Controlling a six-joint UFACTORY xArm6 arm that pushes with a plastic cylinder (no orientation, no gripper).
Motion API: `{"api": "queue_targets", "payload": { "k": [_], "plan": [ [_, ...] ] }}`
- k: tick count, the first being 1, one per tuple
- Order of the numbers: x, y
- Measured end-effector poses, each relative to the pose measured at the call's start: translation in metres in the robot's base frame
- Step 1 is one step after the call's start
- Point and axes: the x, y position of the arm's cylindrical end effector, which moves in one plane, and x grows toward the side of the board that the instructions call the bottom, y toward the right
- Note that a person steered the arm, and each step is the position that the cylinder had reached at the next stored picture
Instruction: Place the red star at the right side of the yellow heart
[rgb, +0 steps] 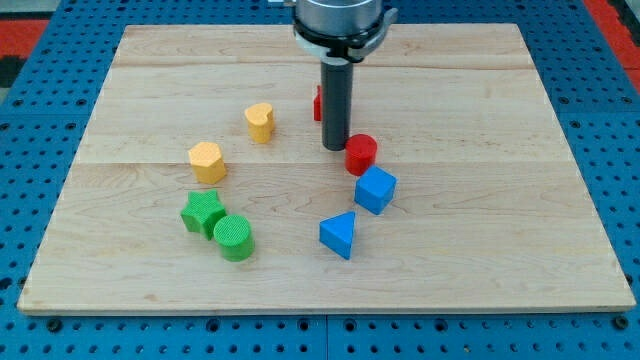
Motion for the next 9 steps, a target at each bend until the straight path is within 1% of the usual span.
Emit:
{"api": "queue_targets", "payload": {
  "k": [1,2,3,4,6,7,8,9],
  "plan": [
    [-0.024,0.0],
    [-0.052,0.027],
    [-0.087,0.039],
    [-0.111,0.03],
    [-0.103,0.023],
    [-0.093,0.002],
    [-0.097,-0.019],
    [-0.098,-0.022]
  ]
}}
